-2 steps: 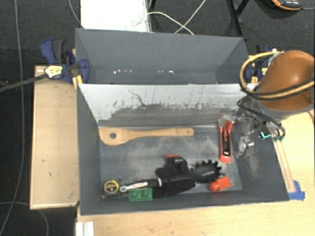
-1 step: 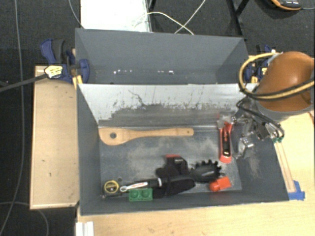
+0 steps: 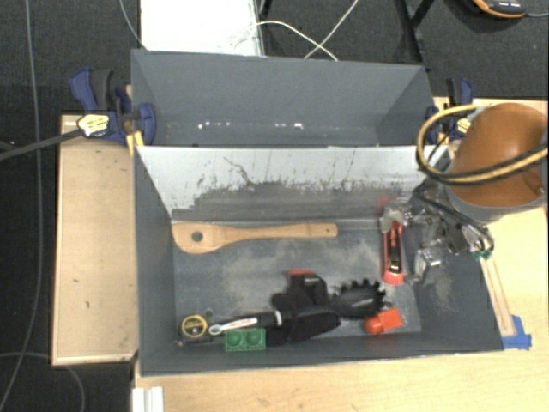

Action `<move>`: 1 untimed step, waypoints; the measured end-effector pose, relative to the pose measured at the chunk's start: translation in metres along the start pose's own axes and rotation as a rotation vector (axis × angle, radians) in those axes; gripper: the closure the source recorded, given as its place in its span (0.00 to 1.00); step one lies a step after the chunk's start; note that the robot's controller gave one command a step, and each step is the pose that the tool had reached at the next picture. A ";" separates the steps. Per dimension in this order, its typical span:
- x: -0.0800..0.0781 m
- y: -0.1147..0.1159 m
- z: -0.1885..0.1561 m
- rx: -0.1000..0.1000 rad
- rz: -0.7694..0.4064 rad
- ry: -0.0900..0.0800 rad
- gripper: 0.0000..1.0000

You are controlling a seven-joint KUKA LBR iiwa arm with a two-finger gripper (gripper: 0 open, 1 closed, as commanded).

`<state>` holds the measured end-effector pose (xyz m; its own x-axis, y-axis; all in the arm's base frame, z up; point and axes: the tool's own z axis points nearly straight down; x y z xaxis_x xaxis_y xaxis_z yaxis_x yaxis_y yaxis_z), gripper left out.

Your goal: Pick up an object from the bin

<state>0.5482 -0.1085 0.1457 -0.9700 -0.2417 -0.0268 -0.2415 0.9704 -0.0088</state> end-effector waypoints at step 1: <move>0.018 0.020 -0.033 0.001 -0.382 -0.003 0.00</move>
Offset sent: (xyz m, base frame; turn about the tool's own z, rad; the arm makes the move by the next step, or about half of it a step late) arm -0.0236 -0.0109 -0.0569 0.0538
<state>0.5246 -0.0933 0.1778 -0.8099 -0.5860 -0.0244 -0.5857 0.8103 -0.0195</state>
